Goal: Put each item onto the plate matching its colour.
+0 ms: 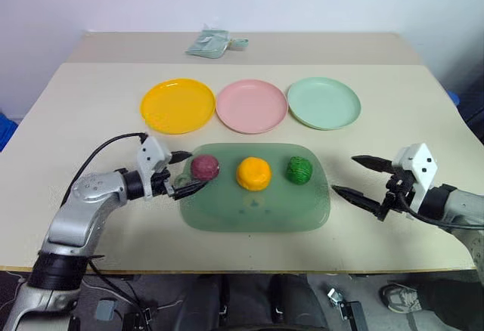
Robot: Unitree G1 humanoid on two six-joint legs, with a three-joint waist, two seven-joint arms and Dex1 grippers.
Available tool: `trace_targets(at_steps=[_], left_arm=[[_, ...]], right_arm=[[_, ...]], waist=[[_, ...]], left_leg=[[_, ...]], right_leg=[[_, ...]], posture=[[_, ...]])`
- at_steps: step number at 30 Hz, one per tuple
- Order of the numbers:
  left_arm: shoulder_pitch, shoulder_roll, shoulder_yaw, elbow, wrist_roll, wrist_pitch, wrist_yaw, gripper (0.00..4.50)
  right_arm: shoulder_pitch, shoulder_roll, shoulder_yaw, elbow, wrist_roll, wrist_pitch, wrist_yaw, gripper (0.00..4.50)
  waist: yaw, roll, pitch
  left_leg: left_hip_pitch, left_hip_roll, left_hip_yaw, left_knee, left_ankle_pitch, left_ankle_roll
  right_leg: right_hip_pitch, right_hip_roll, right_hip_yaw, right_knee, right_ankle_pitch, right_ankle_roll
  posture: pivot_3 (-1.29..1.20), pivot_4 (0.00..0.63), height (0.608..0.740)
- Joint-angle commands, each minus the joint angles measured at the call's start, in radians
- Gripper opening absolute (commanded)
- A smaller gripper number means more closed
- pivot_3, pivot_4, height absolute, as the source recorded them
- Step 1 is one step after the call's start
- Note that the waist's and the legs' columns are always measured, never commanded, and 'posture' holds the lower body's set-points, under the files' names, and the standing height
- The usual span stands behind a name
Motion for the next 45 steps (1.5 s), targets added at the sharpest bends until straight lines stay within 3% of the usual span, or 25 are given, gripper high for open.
trace_targets(at_steps=[1, 2, 5, 7, 9, 13, 16, 20, 23, 27, 29, 35, 41, 45], left_arm=[[-0.059, -0.021, -0.047, 0.068, 0.043, -0.041, -0.027, 4.50], [-0.068, -0.025, -0.051, 0.083, 0.048, -0.046, -0.034, 4.50], [-0.109, -0.049, -0.060, 0.136, 0.053, -0.049, -0.043, 3.68], [-0.123, -0.054, -0.065, 0.155, 0.066, -0.060, -0.051, 2.77], [-0.146, -0.068, -0.057, 0.180, 0.069, -0.067, -0.044, 2.51], [-0.241, -0.146, -0.008, 0.252, 0.058, -0.099, 0.031, 2.51], [-0.374, -0.233, -0.005, 0.375, 0.119, -0.127, 0.176, 2.51], [-0.617, -0.374, -0.046, 0.708, 0.255, -0.213, 0.392, 2.51], [-0.747, -0.446, -0.039, 0.954, 0.299, -0.275, 0.463, 2.51], [-0.828, -0.484, 0.002, 1.110, 0.280, -0.335, 0.446, 4.45], [-0.842, -0.484, 0.011, 1.139, 0.283, -0.354, 0.438, 4.48], [-0.770, -0.412, 0.070, 1.002, 0.213, -0.353, 0.273, 4.48], [-0.479, -0.259, -0.008, 0.436, 0.049, -0.109, -0.127, 4.48], [-0.374, -0.214, -0.105, 0.219, 0.051, -0.035, -0.210, 4.48]], right_arm=[[0.015, 0.024, 0.001, -0.101, 0.026, 0.031, -0.057, 4.46], [0.019, 0.029, 0.003, -0.114, 0.027, 0.039, -0.067, 4.46], [0.033, 0.043, -0.004, -0.157, 0.042, 0.063, -0.103, 4.50], [0.033, 0.044, -0.016, -0.170, 0.050, 0.074, -0.117, 4.50], [0.032, 0.045, -0.026, -0.174, 0.056, 0.078, -0.125, 4.50], [0.018, 0.049, -0.035, -0.166, 0.069, 0.076, -0.135, 4.50], [0.003, 0.054, -0.019, -0.147, 0.062, 0.058, -0.131, 4.50], [-0.037, 0.069, 0.030, -0.114, 0.042, 0.026, -0.125, 4.50], [-0.062, 0.089, 0.065, -0.102, 0.027, 0.009, -0.134, 4.50], [-0.054, 0.107, 0.081, -0.113, 0.019, -0.004, -0.145, 4.50], [-0.042, 0.111, 0.078, -0.119, 0.017, -0.010, -0.146, 4.50], [0.007, 0.095, 0.036, -0.135, 0.040, -0.006, -0.129, 4.50], [0.069, 0.071, -0.012, -0.120, 0.046, -0.004, -0.088, 4.50], [0.099, 0.056, -0.019, -0.124, 0.042, -0.001, -0.065, 4.50]], waist=[[-0.001, 0.000, 0.000], [-0.002, 0.000, 0.000], [-0.003, -0.001, 0.000], [-0.003, -0.001, 0.000], [-0.003, -0.001, 0.000], [0.008, -0.001, 0.000], [0.025, -0.002, 0.001], [0.028, -0.003, 0.001], [0.023, -0.004, 0.001], [0.012, -0.004, 0.001], [0.010, -0.005, 0.001], [0.016, -0.005, 0.002], [0.003, -0.004, 0.001], [0.012, -0.004, 0.001]], left_leg=[[0.000, 0.000, 0.000, 0.000, 0.000, 0.000], [0.000, -0.001, 0.000, 0.001, 0.000, 0.001], [0.000, 0.000, 0.000, 0.001, -0.001, 0.001], [0.000, 0.000, 0.000, 0.001, 0.000, 0.001], [0.000, 0.000, 0.000, 0.002, 0.000, 0.001], [-0.003, 0.000, -0.001, 0.006, -0.001, 0.002], [-0.004, 0.000, -0.001, 0.011, -0.003, 0.005], [-0.004, -0.002, -0.002, 0.014, -0.004, 0.007], [-0.004, -0.002, -0.001, 0.014, -0.005, 0.009], [-0.004, -0.002, 0.001, 0.012, -0.006, 0.010], [-0.005, -0.002, 0.001, 0.012, -0.006, 0.010], [-0.005, -0.002, 0.001, 0.013, -0.005, 0.010], [-0.004, -0.001, 0.000, 0.013, -0.005, 0.009], [-0.004, -0.002, -0.001, 0.014, -0.005, 0.009]], right_leg=[[0.000, 0.000, 0.000, 0.000, 0.000, 0.000], [0.000, 0.000, 0.000, 0.000, 0.000, 0.000], [0.000, 0.000, 0.000, 0.000, 0.000, 0.000], [0.000, 0.000, 0.000, 0.000, 0.000, 0.000], [0.000, 0.000, 0.000, 0.000, 0.000, 0.000], [0.000, 0.001, -0.001, 0.001, 0.000, 0.001], [0.001, 0.001, -0.001, 0.003, 0.000, 0.001], [0.004, 0.001, -0.001, 0.002, 0.001, 0.003], [0.004, 0.001, -0.001, 0.001, 0.002, 0.005], [0.002, 0.001, -0.001, 0.001, 0.001, 0.006], [0.001, 0.001, -0.001, 0.001, 0.001, 0.007], [0.001, 0.000, -0.001, 0.001, 0.001, 0.007], [0.002, 0.000, -0.001, 0.002, 0.001, 0.007], [0.004, 0.000, 0.000, 0.000, 0.001, 0.006]], posture=[[0.00, 0.150, 0.740], [0.00, 0.150, 0.740], [0.00, 0.150, 0.740], [0.00, 0.150, 0.740], [0.00, 0.150, 0.740], [0.00, 0.150, 0.740], [0.00, 0.150, 0.740], [0.00, 0.150, 0.740], [0.00, 0.150, 0.740], [0.00, 0.150, 0.740], [0.00, 0.150, 0.740], [0.00, 0.150, 0.740], [0.00, 0.150, 0.740], [0.00, 0.150, 0.740]])
